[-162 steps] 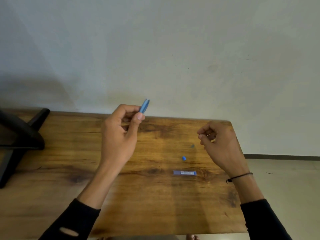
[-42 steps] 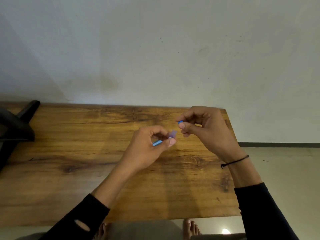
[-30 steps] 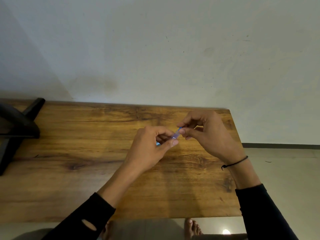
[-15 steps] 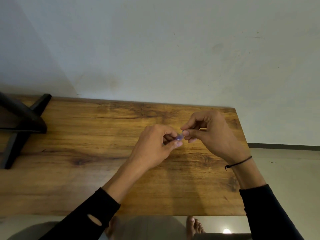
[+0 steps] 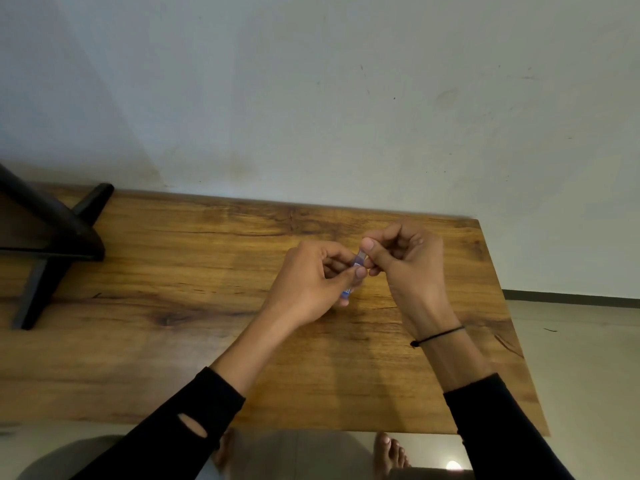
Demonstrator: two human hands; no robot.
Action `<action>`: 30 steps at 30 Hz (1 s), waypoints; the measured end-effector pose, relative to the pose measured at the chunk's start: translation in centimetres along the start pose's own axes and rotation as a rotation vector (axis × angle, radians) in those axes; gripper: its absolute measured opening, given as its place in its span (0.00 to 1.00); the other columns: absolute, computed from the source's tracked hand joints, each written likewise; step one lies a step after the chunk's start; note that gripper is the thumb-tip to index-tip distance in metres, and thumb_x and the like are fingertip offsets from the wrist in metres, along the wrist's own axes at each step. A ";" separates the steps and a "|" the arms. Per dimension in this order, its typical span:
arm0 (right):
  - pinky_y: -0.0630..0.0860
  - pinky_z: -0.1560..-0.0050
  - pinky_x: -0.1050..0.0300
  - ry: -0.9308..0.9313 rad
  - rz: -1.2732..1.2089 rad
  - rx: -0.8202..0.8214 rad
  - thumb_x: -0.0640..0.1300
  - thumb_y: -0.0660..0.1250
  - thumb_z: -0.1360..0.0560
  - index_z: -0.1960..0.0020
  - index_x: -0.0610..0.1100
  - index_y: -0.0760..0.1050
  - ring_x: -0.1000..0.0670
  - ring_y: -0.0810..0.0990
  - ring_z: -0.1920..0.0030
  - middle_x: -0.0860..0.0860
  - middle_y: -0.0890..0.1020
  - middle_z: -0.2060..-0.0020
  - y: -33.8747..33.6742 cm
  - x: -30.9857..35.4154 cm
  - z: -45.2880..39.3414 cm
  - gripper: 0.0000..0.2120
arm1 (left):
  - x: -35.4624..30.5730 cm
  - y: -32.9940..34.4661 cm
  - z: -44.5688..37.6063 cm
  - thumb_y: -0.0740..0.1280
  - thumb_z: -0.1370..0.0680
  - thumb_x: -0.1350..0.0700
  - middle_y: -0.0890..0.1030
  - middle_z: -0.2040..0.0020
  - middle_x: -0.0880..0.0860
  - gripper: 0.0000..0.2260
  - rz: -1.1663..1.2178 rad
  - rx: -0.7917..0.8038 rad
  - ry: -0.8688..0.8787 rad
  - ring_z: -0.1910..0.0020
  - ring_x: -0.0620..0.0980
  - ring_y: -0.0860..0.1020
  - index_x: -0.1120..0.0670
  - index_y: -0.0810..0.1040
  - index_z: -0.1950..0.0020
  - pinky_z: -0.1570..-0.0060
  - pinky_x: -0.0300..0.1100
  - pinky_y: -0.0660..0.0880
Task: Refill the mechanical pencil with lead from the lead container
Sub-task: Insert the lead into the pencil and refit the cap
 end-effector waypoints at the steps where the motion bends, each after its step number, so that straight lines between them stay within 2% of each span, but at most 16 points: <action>1: 0.80 0.67 0.61 -0.001 0.025 -0.003 0.32 0.76 0.24 0.56 0.41 0.84 0.52 0.83 0.68 0.44 0.86 0.65 0.1 -0.1 0.0 0.06 | 0.1 -0.1 0.0 0.78 0.21 0.57 0.88 0.62 0.50 0.03 -0.002 -0.004 -0.006 0.65 0.40 0.85 0.55 0.89 0.48 0.65 0.40 0.85; 5: 0.82 0.64 0.62 -0.005 0.103 0.069 0.32 0.77 0.24 0.53 0.38 0.84 0.51 0.87 0.62 0.42 0.88 0.61 0.3 0.2 -0.3 0.04 | 0.6 -0.4 -0.2 0.79 0.21 0.56 0.88 0.62 0.49 0.04 0.033 -0.034 -0.047 0.62 0.43 0.87 0.54 0.89 0.49 0.65 0.41 0.85; 7: 0.84 0.62 0.59 0.005 0.121 0.104 0.32 0.77 0.25 0.51 0.38 0.84 0.49 0.87 0.59 0.42 0.88 0.59 0.1 0.1 -0.4 0.05 | 0.8 -0.3 -0.3 0.79 0.22 0.56 0.88 0.62 0.50 0.04 0.045 -0.050 -0.053 0.63 0.43 0.87 0.55 0.89 0.49 0.66 0.42 0.85; 9: 0.85 0.59 0.56 0.008 0.158 0.121 0.31 0.77 0.25 0.50 0.38 0.84 0.48 0.87 0.57 0.42 0.88 0.58 0.0 0.0 -0.3 0.06 | 0.9 0.0 -0.3 0.79 0.22 0.57 0.89 0.62 0.52 0.05 0.048 -0.051 -0.057 0.64 0.43 0.87 0.56 0.89 0.48 0.66 0.44 0.86; 11: 0.85 0.58 0.57 0.003 0.185 0.110 0.30 0.77 0.26 0.51 0.40 0.84 0.49 0.87 0.58 0.43 0.89 0.59 -0.2 0.1 -0.4 0.07 | 0.8 0.1 -0.3 0.79 0.22 0.54 0.89 0.61 0.49 0.06 0.011 -0.032 -0.053 0.63 0.42 0.87 0.55 0.90 0.48 0.64 0.45 0.87; 14: 0.85 0.57 0.55 0.001 0.280 0.066 0.31 0.77 0.26 0.52 0.41 0.84 0.50 0.87 0.58 0.44 0.88 0.59 -1.2 -0.3 -0.9 0.08 | 0.1 -1.0 -0.4 0.78 0.23 0.43 0.89 0.60 0.44 0.10 -0.254 -0.062 0.009 0.67 0.36 0.84 0.47 0.90 0.49 0.63 0.40 0.82; 16: 0.85 0.54 0.51 0.059 0.390 0.042 0.32 0.77 0.26 0.53 0.42 0.84 0.47 0.87 0.57 0.45 0.87 0.59 -2.1 -1.2 -1.2 0.08 | -0.5 -2.7 -0.3 0.77 0.24 0.38 0.87 0.56 0.41 0.12 -0.545 -0.153 0.047 0.62 0.36 0.83 0.44 0.87 0.47 0.61 0.39 0.77; 19: 0.86 0.54 0.49 0.155 0.470 0.029 0.30 0.75 0.25 0.53 0.42 0.82 0.47 0.88 0.59 0.45 0.85 0.61 -2.6 -2.9 -1.4 0.08 | -0.3 -3.5 -0.1 0.77 0.24 0.38 0.85 0.46 0.45 0.17 -0.914 -0.155 0.053 0.47 0.49 0.84 0.44 0.84 0.40 0.50 0.47 0.80; 20: 0.86 0.54 0.49 0.163 0.511 0.035 0.30 0.75 0.25 0.53 0.42 0.82 0.46 0.87 0.58 0.45 0.85 0.61 -2.5 -3.2 -1.4 0.09 | 0.2 -3.2 -0.1 0.77 0.24 0.39 0.84 0.44 0.46 0.18 -0.987 -0.119 0.017 0.44 0.51 0.83 0.45 0.83 0.38 0.48 0.48 0.80; 22: 0.85 0.55 0.52 0.161 0.619 0.048 0.31 0.75 0.25 0.53 0.43 0.82 0.47 0.86 0.57 0.46 0.84 0.59 -2.1 -3.8 -1.6 0.09 | 0.9 -2.2 0.0 0.75 0.22 0.40 0.82 0.42 0.47 0.15 -1.076 -0.086 -0.019 0.44 0.52 0.82 0.45 0.83 0.39 0.50 0.48 0.76; 25: 0.81 0.54 0.54 0.165 0.742 0.084 0.32 0.74 0.25 0.53 0.45 0.82 0.50 0.83 0.57 0.52 0.82 0.61 -1.5 -4.4 -1.8 0.08 | 0.8 -1.2 0.2 0.73 0.19 0.44 0.83 0.45 0.48 0.08 -1.146 -0.108 0.021 0.46 0.53 0.81 0.47 0.83 0.46 0.55 0.49 0.72; 27: 0.83 0.51 0.50 0.180 0.776 0.100 0.33 0.74 0.25 0.52 0.44 0.82 0.47 0.84 0.54 0.51 0.83 0.60 -1.4 -4.8 -1.6 0.07 | 0.7 -1.1 0.3 0.70 0.18 0.46 0.84 0.47 0.49 0.07 -1.157 -0.125 0.039 0.47 0.54 0.82 0.48 0.83 0.47 0.56 0.49 0.73; 30: 0.83 0.50 0.46 0.143 0.801 0.042 0.39 0.75 0.23 0.48 0.43 0.81 0.46 0.84 0.52 0.51 0.83 0.59 -1.4 -3.6 -1.3 0.05 | 0.2 -1.7 0.1 0.71 0.18 0.43 0.85 0.55 0.43 0.07 -0.960 -0.161 0.053 0.52 0.48 0.85 0.45 0.84 0.48 0.57 0.46 0.79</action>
Point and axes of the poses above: each hand's wrist, its own z-axis away from the middle knuckle, its own y-axis out of the palm, x = y × z, the point moved 7 cm from there along -z, towards the middle knuckle
